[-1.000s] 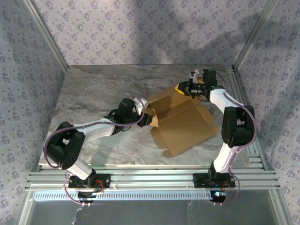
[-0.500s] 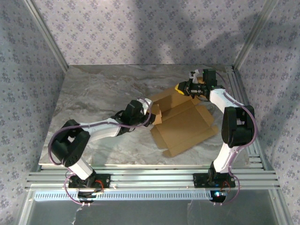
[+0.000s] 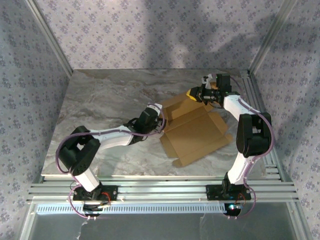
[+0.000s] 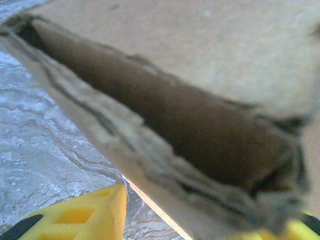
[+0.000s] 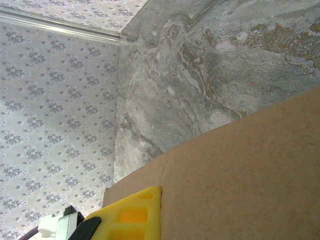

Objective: Fold the paper box

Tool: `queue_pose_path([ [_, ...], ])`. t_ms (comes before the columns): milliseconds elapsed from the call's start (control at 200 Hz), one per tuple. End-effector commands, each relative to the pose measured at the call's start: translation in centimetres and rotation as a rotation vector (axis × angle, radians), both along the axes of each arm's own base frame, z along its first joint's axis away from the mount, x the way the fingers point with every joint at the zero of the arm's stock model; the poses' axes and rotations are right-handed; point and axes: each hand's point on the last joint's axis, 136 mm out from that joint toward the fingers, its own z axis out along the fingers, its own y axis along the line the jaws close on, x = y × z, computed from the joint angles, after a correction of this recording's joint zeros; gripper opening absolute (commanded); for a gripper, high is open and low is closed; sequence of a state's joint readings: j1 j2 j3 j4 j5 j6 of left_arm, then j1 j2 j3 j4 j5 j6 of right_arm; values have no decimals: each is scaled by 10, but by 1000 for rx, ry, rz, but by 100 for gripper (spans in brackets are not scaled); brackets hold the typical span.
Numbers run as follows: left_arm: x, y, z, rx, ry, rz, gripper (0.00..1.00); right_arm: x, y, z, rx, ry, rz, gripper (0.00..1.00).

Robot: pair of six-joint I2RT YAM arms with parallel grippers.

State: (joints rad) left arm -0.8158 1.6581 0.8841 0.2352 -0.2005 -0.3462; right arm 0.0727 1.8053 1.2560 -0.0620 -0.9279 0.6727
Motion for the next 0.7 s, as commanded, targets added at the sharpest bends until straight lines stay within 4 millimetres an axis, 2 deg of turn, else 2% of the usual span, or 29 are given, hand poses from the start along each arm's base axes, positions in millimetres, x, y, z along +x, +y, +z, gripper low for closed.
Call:
queue_pose_path([
  [0,8,2,0,-2,-17,86,45,-4,3,6,4,-18,-6,0],
  [125,12,0,-3,6,-18,102,40,-8,4,6,1,-18,-16,0],
  [180,15,1,-3,16,-23,127,37,-7,3,12,5,-33,-28,0],
  [200,15,2,-3,21,-25,137,36,-12,2,2,3,-8,-33,0],
  [335,23,10,-7,65,-31,215,27,-16,-1,4,6,-5,-78,0],
  [555,33,19,-16,124,-44,289,7,-24,-1,2,-8,15,-140,0],
  [595,35,20,-17,132,-47,302,0,-26,-3,0,-11,27,-157,0],
  [695,38,24,-19,145,-57,331,0,-29,-3,-1,-13,38,-186,0],
])
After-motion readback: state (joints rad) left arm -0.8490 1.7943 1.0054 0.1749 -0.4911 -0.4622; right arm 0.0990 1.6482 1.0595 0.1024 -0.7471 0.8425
